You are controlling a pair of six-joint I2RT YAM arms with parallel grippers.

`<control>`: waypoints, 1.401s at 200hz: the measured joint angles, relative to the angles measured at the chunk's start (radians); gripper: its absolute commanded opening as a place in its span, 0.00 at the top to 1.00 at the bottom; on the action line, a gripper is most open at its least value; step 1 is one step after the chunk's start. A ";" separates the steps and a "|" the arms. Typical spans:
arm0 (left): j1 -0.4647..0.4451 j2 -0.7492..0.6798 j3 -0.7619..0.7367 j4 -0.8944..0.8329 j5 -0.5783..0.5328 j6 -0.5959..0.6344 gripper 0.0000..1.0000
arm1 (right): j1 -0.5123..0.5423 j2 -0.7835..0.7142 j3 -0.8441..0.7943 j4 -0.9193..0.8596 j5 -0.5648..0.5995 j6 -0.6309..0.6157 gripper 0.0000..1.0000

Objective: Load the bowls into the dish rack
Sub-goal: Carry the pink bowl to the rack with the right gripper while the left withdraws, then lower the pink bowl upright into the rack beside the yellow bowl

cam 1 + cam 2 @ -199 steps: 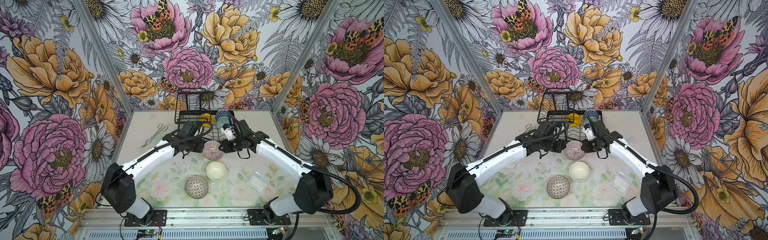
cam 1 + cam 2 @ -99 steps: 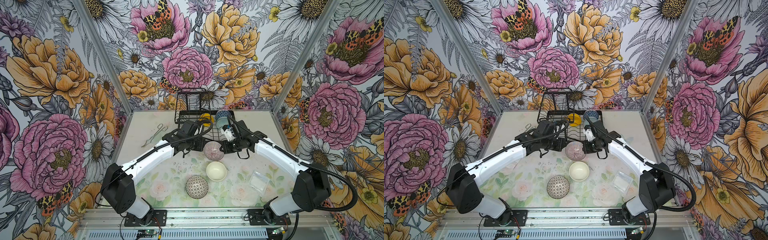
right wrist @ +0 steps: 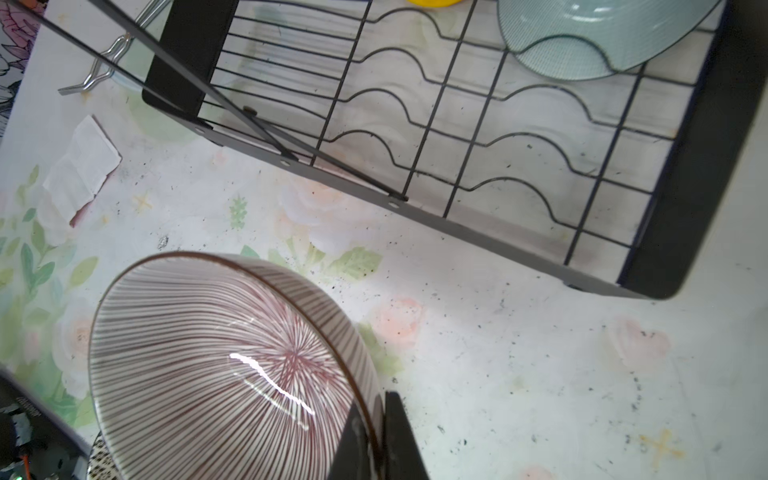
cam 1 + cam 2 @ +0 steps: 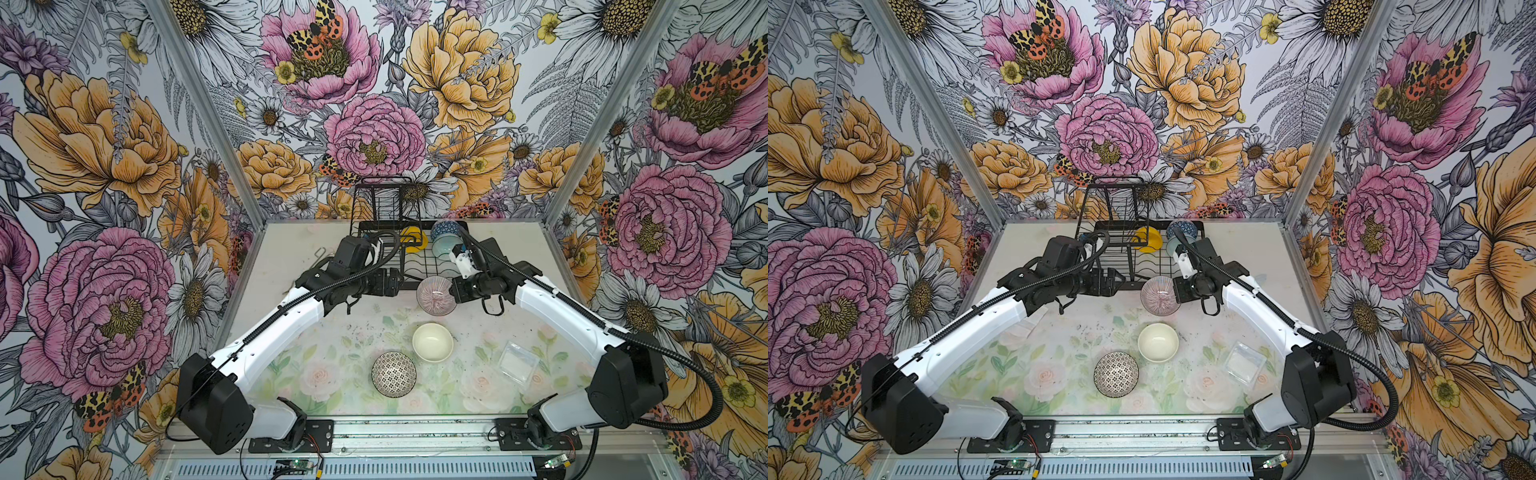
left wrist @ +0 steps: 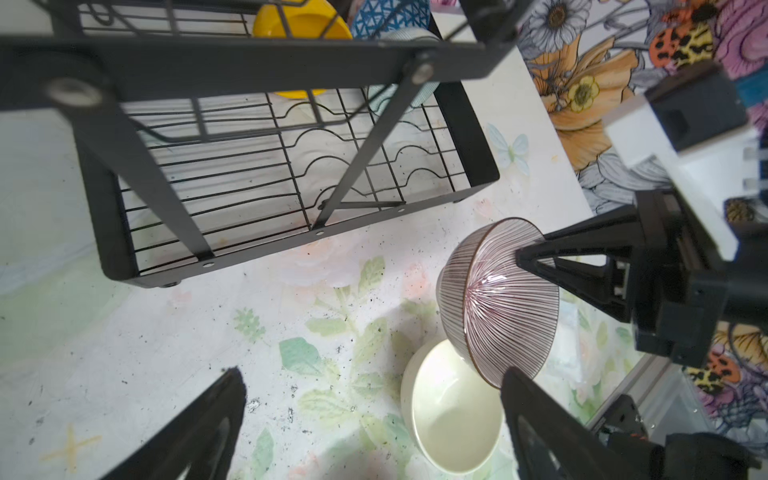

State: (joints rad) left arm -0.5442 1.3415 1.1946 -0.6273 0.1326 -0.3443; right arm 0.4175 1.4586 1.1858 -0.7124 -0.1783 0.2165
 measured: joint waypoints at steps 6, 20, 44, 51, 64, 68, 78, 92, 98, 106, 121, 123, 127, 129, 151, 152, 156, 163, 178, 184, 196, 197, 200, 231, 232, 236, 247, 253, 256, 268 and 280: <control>0.016 -0.010 -0.007 -0.001 -0.006 0.003 0.01 | -0.002 -0.006 0.000 0.013 0.025 -0.011 1.00; 0.068 -0.030 -0.027 -0.003 -0.021 0.003 0.01 | -0.011 -0.018 -0.002 0.064 0.074 -0.040 1.00; 0.160 -0.038 -0.051 -0.004 -0.051 0.004 0.01 | -0.021 -0.056 -0.057 0.253 0.119 -0.088 1.00; 0.183 -0.038 -0.057 -0.005 -0.059 0.005 0.01 | -0.024 -0.070 -0.090 0.327 0.128 -0.105 1.00; 0.221 -0.038 -0.061 -0.009 -0.069 0.008 0.01 | -0.026 -0.092 -0.163 0.475 0.142 -0.133 1.00; 0.231 -0.038 -0.062 -0.010 -0.071 0.011 0.01 | -0.026 -0.097 -0.188 0.522 0.148 -0.142 1.00; 0.254 -0.038 -0.062 -0.012 -0.073 0.012 0.01 | -0.026 -0.100 -0.242 0.628 0.156 -0.170 1.00; 0.278 -0.037 -0.062 -0.012 -0.073 0.014 0.01 | -0.026 -0.092 -0.296 0.740 0.175 -0.212 1.00; 0.286 -0.037 -0.062 -0.011 -0.073 0.015 0.01 | -0.026 -0.083 -0.304 0.769 0.182 -0.229 1.00; 0.295 -0.037 -0.064 -0.011 -0.073 0.016 0.01 | -0.026 -0.065 -0.307 0.811 0.188 -0.252 1.00; 0.300 -0.035 -0.071 -0.011 -0.073 0.022 0.01 | -0.026 -0.022 -0.308 0.908 0.198 -0.296 1.00; 0.300 -0.035 -0.072 -0.011 -0.073 0.022 0.01 | -0.026 -0.017 -0.310 0.923 0.200 -0.304 1.00; 0.300 -0.034 -0.075 -0.011 -0.072 0.022 0.01 | -0.027 -0.008 -0.313 0.949 0.202 -0.312 1.00; 0.300 -0.032 -0.077 -0.011 -0.072 0.023 0.01 | -0.026 -0.003 -0.315 0.965 0.205 -0.319 1.00; 0.300 -0.013 -0.086 -0.011 -0.069 0.023 0.01 | -0.027 0.049 -0.339 1.107 0.222 -0.375 1.00; 0.300 -0.013 -0.086 -0.011 -0.069 0.023 0.01 | -0.026 0.053 -0.339 1.114 0.226 -0.378 1.00; 0.300 -0.010 -0.089 -0.010 -0.068 0.023 0.01 | -0.027 0.064 -0.339 1.128 0.229 -0.386 1.00; 0.300 -0.005 -0.092 -0.011 -0.067 0.023 0.01 | -0.027 0.087 -0.339 1.157 0.239 -0.401 1.00; 0.301 0.002 -0.095 -0.011 -0.064 0.023 0.01 | -0.027 0.126 -0.339 1.196 0.254 -0.430 1.00; 0.301 0.003 -0.095 -0.011 -0.064 0.023 0.01 | -0.027 0.140 -0.339 1.206 0.258 -0.440 1.00; 0.303 0.005 -0.095 -0.010 -0.061 0.023 0.01 | -0.026 0.168 -0.338 1.230 0.268 -0.458 1.00; 0.303 0.005 -0.095 -0.010 -0.061 0.023 0.01 | -0.026 0.169 -0.338 1.231 0.268 -0.459 1.00; 0.303 0.005 -0.095 -0.010 -0.061 0.023 0.01 | -0.026 0.175 -0.336 1.236 0.270 -0.464 1.00; 0.307 0.017 -0.095 -0.005 -0.054 0.030 0.01 | -0.024 0.243 -0.317 1.290 0.283 -0.518 1.00; 0.307 0.018 -0.095 -0.004 -0.054 0.030 0.01 | -0.024 0.246 -0.316 1.293 0.283 -0.520 1.00; 0.307 0.021 -0.095 -0.003 -0.053 0.030 0.01 | -0.023 0.255 -0.312 1.299 0.284 -0.527 1.00; 0.307 0.026 -0.095 -0.001 -0.051 0.030 0.01 | -0.018 0.281 -0.299 1.312 0.291 -0.549 1.00; 0.307 0.029 -0.095 0.000 -0.050 0.030 0.01 | -0.014 0.296 -0.291 1.321 0.292 -0.559 1.00; 0.307 0.029 -0.095 0.000 -0.048 0.030 0.01 | -0.012 0.302 -0.287 1.324 0.292 -0.563 1.00; 0.307 0.029 -0.096 0.001 -0.044 0.030 0.01 | -0.006 0.327 -0.271 1.334 0.298 -0.577 1.00; 0.307 0.029 -0.096 0.006 -0.039 0.030 0.01 | -0.004 0.352 -0.249 1.336 0.303 -0.589 1.00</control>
State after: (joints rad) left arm -0.2371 1.3708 1.0988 -0.6212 0.0940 -0.3145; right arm 0.4137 1.8111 0.9363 0.6235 0.1242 -0.3729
